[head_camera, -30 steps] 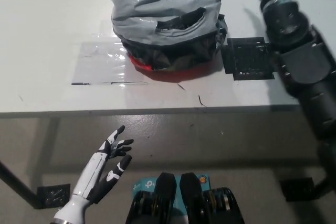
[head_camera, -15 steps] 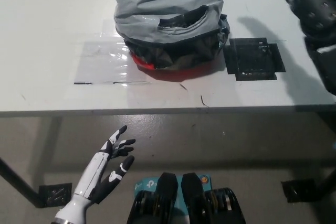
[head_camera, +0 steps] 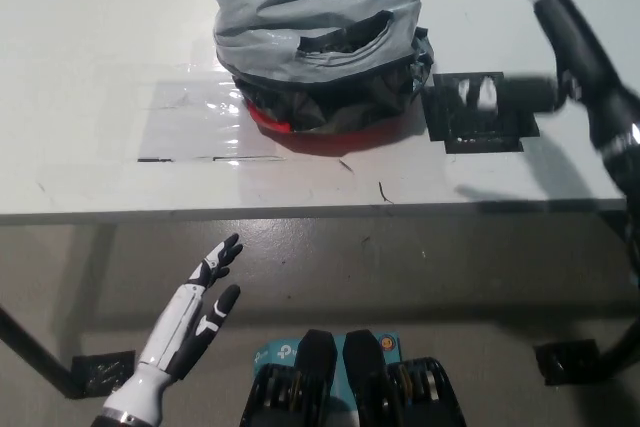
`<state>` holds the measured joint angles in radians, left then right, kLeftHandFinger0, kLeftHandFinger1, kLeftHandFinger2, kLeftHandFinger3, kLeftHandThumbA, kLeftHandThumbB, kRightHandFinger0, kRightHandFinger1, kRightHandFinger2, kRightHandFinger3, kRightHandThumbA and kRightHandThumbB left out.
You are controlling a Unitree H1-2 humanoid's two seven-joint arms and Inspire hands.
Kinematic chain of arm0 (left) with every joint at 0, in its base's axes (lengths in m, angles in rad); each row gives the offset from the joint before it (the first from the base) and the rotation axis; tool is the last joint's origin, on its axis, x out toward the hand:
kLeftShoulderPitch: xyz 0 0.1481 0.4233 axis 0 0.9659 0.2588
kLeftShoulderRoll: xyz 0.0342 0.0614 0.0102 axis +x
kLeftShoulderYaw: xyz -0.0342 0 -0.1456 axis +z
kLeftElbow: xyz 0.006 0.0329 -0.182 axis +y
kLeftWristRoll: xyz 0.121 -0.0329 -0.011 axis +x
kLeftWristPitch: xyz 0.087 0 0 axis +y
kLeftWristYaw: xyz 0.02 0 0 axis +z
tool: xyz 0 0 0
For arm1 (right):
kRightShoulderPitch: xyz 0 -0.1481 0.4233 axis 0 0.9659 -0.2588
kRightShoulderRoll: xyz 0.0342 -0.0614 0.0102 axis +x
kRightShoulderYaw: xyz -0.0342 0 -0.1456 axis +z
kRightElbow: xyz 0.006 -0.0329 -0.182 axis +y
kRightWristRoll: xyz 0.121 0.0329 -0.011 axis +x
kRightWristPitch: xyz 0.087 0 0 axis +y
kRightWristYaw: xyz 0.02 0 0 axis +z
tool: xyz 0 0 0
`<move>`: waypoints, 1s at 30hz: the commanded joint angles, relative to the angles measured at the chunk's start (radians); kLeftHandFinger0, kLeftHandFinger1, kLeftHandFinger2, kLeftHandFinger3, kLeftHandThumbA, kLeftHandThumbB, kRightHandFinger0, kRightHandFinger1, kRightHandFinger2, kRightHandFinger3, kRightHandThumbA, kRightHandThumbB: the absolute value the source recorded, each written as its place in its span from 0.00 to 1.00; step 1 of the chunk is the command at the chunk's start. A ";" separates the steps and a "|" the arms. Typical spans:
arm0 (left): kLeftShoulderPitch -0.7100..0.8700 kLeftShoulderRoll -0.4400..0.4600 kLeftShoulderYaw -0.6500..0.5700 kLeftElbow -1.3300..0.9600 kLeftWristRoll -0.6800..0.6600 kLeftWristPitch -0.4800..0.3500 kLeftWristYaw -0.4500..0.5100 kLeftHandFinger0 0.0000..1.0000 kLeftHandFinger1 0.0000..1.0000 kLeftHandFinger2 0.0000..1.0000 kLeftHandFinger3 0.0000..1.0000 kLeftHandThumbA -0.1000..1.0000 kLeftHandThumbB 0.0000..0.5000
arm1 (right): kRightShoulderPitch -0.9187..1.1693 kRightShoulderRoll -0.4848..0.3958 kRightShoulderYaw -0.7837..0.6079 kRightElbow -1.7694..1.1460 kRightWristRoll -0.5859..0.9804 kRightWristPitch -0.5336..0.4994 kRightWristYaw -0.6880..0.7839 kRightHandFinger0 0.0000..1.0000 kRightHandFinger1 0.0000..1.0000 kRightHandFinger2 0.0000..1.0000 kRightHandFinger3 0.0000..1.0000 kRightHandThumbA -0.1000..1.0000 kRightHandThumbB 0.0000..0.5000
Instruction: Use the right hand to pick up a rubix's cube and place it into a plastic bag and lift the bag
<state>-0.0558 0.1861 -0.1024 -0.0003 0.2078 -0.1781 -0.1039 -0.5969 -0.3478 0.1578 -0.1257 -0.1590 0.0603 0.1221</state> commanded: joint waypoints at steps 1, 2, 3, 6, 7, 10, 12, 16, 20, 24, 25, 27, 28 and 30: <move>-0.074 0.020 0.046 -0.003 -0.075 -0.036 0.000 1.00 1.00 1.00 1.00 1.00 0.51 | 0.343 0.185 -0.123 -0.675 -0.247 -0.406 -0.241 1.00 1.00 1.00 1.00 1.00 0.74; -0.076 0.020 0.047 -0.001 -0.077 -0.038 0.000 1.00 1.00 1.00 1.00 1.00 0.49 | 0.387 0.214 -0.112 -0.649 -0.267 -0.459 -0.267 1.00 1.00 1.00 1.00 1.00 0.75; -0.077 0.020 0.048 0.000 -0.079 -0.040 -0.001 1.00 1.00 1.00 1.00 1.00 0.49 | 0.416 0.236 -0.106 -0.630 -0.281 -0.496 -0.285 1.00 1.00 1.00 1.00 1.00 0.75; -0.078 0.020 0.053 0.000 -0.091 -0.043 -0.006 1.00 1.00 1.00 1.00 1.00 0.47 | 0.493 0.216 -0.011 -0.434 -0.377 -0.530 -0.442 1.00 1.00 1.00 1.00 1.00 0.40; -0.078 0.020 0.053 0.000 -0.091 -0.043 -0.006 1.00 1.00 1.00 1.00 1.00 0.46 | 0.493 0.216 -0.011 -0.434 -0.377 -0.530 -0.442 1.00 1.00 1.00 1.00 1.00 0.40; -0.038 0.016 0.045 -0.006 -0.090 -0.052 -0.010 1.00 1.00 1.00 1.00 1.00 0.46 | 0.577 0.238 -0.008 -0.237 -0.386 -0.530 -0.441 1.00 1.00 1.00 1.00 1.00 0.51; -0.023 0.013 0.040 -0.005 -0.089 -0.050 -0.012 1.00 1.00 1.00 1.00 1.00 0.42 | 0.575 0.252 -0.012 -0.068 -0.344 -0.530 -0.443 1.00 1.00 1.00 1.00 1.00 0.51; -0.001 0.007 0.035 -0.003 -0.080 -0.061 -0.002 1.00 1.00 1.00 1.00 1.00 0.40 | 0.565 0.244 -0.020 0.102 -0.275 -0.530 -0.412 1.00 1.00 1.00 1.00 1.00 0.54; 0.016 0.016 0.045 -0.010 -0.088 -0.065 0.001 1.00 1.00 1.00 1.00 1.00 0.38 | 0.562 0.243 -0.028 0.188 -0.233 -0.530 -0.385 1.00 1.00 1.00 1.00 1.00 0.53; 0.043 0.015 0.048 -0.023 -0.100 -0.058 -0.002 1.00 1.00 1.00 1.00 1.00 0.40 | 0.573 0.240 -0.016 0.221 -0.219 -0.530 -0.381 1.00 1.00 1.00 1.00 1.00 0.53; 0.045 0.015 0.049 -0.026 -0.100 -0.055 -0.002 1.00 1.00 1.00 1.00 1.00 0.41 | 0.575 0.243 -0.020 0.222 -0.219 -0.530 -0.371 1.00 1.00 1.00 1.00 1.00 0.54; 0.048 0.015 0.050 -0.035 -0.102 -0.044 -0.004 1.00 1.00 1.00 1.00 1.00 0.42 | 0.576 0.246 -0.025 0.222 -0.214 -0.514 -0.352 1.00 1.00 1.00 1.00 1.00 0.57; 0.065 0.016 0.050 -0.042 -0.096 -0.044 -0.002 1.00 1.00 1.00 1.00 1.00 0.40 | 0.588 0.248 -0.022 0.220 -0.208 -0.514 -0.342 1.00 1.00 1.00 1.00 1.00 0.53; 0.072 0.018 0.051 -0.043 -0.090 -0.049 0.001 1.00 1.00 1.00 1.00 1.00 0.39 | 0.588 0.250 -0.020 0.227 -0.212 -0.524 -0.342 1.00 1.00 1.00 1.00 1.00 0.50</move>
<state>-0.0030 0.1886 -0.0665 -0.0003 0.1409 -0.1831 -0.1038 -0.0129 -0.1071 0.1455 0.0992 -0.3626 -0.3442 -0.1736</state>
